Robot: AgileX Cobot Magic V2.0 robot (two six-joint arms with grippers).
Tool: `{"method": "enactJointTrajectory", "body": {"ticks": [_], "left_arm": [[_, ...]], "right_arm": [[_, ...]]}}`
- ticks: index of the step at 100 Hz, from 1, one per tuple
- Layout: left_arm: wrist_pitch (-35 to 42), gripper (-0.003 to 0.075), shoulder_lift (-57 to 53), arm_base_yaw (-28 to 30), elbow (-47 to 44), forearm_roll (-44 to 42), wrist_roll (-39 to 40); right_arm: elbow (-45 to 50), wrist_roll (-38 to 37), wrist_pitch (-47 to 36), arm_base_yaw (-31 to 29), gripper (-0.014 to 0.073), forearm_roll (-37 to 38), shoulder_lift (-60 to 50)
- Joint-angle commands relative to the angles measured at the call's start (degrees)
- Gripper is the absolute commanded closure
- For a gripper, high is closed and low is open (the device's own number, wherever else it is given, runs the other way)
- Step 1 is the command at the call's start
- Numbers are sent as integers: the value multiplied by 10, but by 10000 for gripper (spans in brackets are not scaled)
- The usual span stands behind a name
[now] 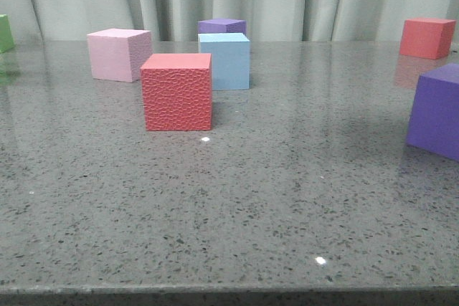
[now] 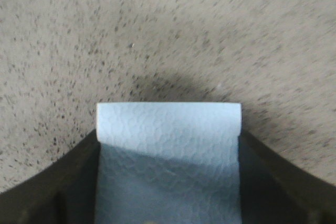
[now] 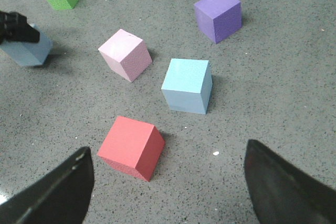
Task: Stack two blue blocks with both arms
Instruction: 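Grasp the other light blue cube with the left gripper, then carry the held light blue cube with the left gripper onto the placed cube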
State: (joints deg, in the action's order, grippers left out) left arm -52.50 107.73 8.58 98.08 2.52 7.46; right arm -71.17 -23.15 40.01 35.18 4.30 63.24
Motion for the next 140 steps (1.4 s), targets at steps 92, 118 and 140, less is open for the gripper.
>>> {"method": "enactJointTrajectory", "body": {"ticks": [92, 118, 140], "left_arm": [[-23, 462, 22, -369, 228, 12, 216], [4, 462, 48, -398, 228, 8, 237], [0, 462, 51, -399, 228, 6, 237]], "right_arm": [[-14, 5, -48, -1, 6, 13, -14], [-14, 5, -45, -1, 6, 13, -14], [-14, 5, -45, -1, 6, 13, -14]]}}
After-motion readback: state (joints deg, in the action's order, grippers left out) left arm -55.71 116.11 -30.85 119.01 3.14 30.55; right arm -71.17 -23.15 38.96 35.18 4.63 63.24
